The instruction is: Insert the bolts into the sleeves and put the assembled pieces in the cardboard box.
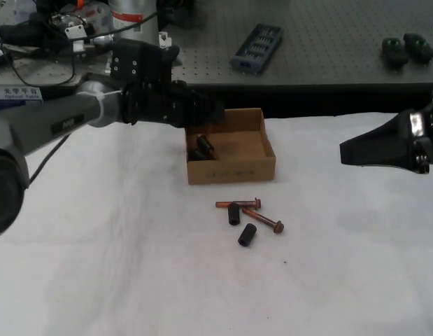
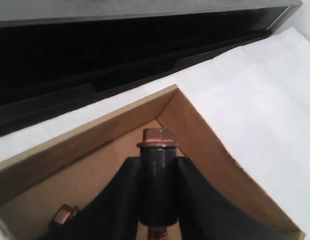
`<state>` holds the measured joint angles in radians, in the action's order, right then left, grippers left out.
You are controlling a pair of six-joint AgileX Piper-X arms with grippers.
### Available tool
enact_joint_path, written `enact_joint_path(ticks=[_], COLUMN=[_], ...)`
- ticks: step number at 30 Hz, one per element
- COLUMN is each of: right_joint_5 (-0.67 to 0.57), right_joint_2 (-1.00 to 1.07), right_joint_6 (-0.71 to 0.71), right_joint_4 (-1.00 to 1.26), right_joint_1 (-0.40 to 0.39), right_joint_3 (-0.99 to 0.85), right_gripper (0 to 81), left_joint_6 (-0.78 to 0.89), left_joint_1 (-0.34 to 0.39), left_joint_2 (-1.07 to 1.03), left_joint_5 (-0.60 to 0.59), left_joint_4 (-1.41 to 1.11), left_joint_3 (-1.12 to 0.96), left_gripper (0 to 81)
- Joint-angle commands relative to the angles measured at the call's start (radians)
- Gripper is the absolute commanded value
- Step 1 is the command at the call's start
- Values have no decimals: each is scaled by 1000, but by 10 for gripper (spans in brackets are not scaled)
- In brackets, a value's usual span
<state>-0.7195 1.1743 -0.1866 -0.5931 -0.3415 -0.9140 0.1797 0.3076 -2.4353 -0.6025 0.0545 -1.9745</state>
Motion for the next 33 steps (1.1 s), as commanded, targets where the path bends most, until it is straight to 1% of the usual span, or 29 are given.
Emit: enact_joint_path(ticks=[1,3,4,5,12,14,17,19,21,22,23,24,29,33], right_joint_5=[-8,-8,-8,-8,-8,-8,-8,-8,-8,-8,-8,-8,-14,-15], right_joint_2=[-13,-13,-13,-13,-13,-13,-13,-13,-13,-13,-13,-13,-13,-13], right_joint_6=[9,9,9,9,9,9,7,7,7,7,7,7,7,9], right_joint_4=[0,2,2,2,2,2,2,2,2,2,0,0,-20,-77], right_joint_1=[5,5,5,5,5,5,5,5,5,5,5,5,5,5], right_joint_3=[-12,-12,-12,-12,-12,-12,-12,-12,-12,-12,-12,-12,-12,-12], right_gripper=[29,29,29,29,29,29,29,29,29,29,29,29,29,29], left_joint_6=[-9,-9,-7,2,40,52,17,-24,-65,-104,-139,-162,-267,-436], left_joint_1=[15,24,28,32,53,53,48,40,29,23,18,12,-18,-32], left_joint_2=[4,4,4,4,15,32,75,114,154,172,186,204,301,380], left_joint_5=[-16,-16,-14,-12,-13,-13,-16,-16,-24,-42,-56,-64,-57,-31], left_joint_4=[5,5,5,5,5,33,154,273,386,432,466,505,701,938], left_joint_3=[-30,-30,-30,-30,-30,-30,-30,-30,-30,-30,-30,-30,-24,-24], left_gripper=[204,326,372,396,396,363,277,188,46,11,1,8,7,7])
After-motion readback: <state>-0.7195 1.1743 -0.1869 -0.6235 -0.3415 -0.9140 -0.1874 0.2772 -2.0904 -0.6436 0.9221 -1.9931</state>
